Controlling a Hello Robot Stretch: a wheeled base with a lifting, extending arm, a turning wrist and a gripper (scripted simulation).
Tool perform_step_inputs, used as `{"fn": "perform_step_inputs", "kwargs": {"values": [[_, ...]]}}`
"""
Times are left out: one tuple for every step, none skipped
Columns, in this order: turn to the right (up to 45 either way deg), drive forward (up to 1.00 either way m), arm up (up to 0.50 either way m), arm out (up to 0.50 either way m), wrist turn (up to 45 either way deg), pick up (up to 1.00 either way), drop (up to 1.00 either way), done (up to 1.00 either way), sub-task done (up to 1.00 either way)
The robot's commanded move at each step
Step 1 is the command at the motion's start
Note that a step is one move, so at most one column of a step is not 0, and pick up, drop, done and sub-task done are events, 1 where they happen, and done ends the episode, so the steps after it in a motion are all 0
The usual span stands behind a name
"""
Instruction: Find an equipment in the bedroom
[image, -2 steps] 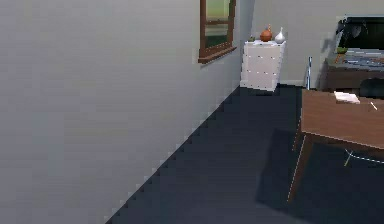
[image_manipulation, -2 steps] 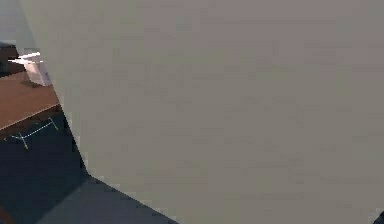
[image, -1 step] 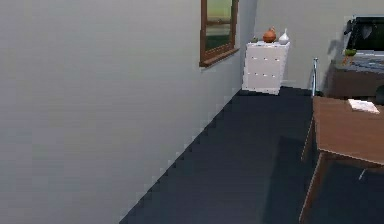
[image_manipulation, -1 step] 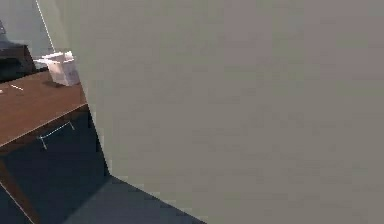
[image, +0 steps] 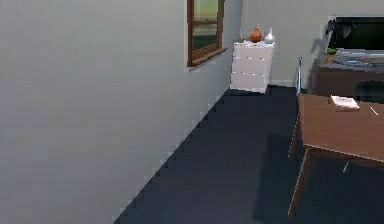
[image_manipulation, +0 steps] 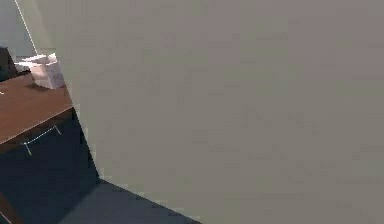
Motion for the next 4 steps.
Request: {"fn": "perform_step_inputs", "kwargs": {"values": [[0.0, 1.0, 0.0, 0.0, 0.0, 0.0, 0.0, 0.0, 0.0], [6.0, 0.0, 0.0, 0.0, 0.0, 0.0, 0.0, 0.0, 0.0], [0.0, 0.1, 0.0, 0.0, 0.0, 0.0, 0.0, 0.0, 0.0], [15.0, 0.0, 0.0, 0.0, 0.0, 0.0, 0.0, 0.0, 0.0]]}}
